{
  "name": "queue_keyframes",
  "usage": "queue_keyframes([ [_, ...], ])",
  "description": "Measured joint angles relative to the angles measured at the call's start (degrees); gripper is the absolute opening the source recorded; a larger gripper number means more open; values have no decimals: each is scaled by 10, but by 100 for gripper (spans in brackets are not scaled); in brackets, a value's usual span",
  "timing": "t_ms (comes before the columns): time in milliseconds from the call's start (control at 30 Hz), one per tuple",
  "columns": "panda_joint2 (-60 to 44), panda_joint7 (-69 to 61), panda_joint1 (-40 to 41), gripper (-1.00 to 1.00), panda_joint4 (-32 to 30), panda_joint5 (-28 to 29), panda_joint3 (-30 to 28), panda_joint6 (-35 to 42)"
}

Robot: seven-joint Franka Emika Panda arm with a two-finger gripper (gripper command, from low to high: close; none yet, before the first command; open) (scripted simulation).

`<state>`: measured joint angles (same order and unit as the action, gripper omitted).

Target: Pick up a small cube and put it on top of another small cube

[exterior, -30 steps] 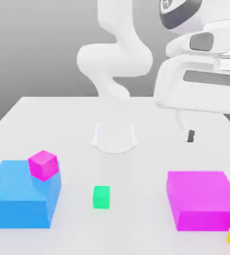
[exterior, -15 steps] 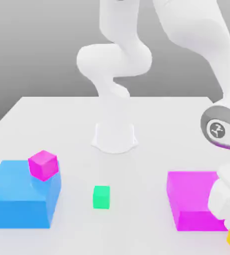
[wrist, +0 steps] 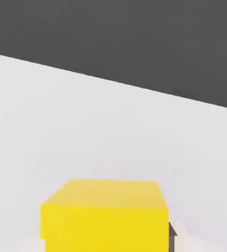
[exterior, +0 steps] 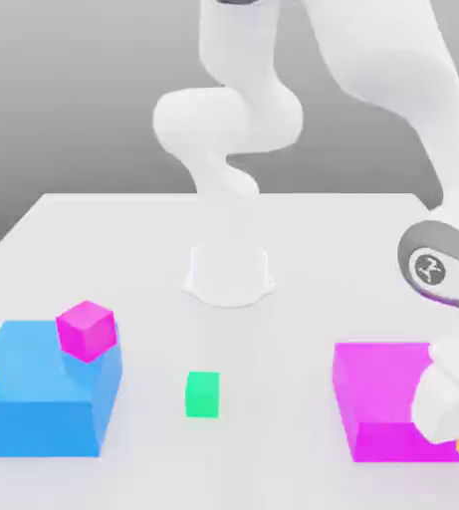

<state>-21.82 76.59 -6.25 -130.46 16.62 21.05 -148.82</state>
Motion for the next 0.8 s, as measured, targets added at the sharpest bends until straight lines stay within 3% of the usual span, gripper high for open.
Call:
queue_keyframes([
  [433,241,-38,152,-100,-264,-137,-83,-40],
  [600,338,-57,176,-100,-368,-194,-134,-62],
  [800,252,-42,192,-100,-380,-178,-142,-163],
])
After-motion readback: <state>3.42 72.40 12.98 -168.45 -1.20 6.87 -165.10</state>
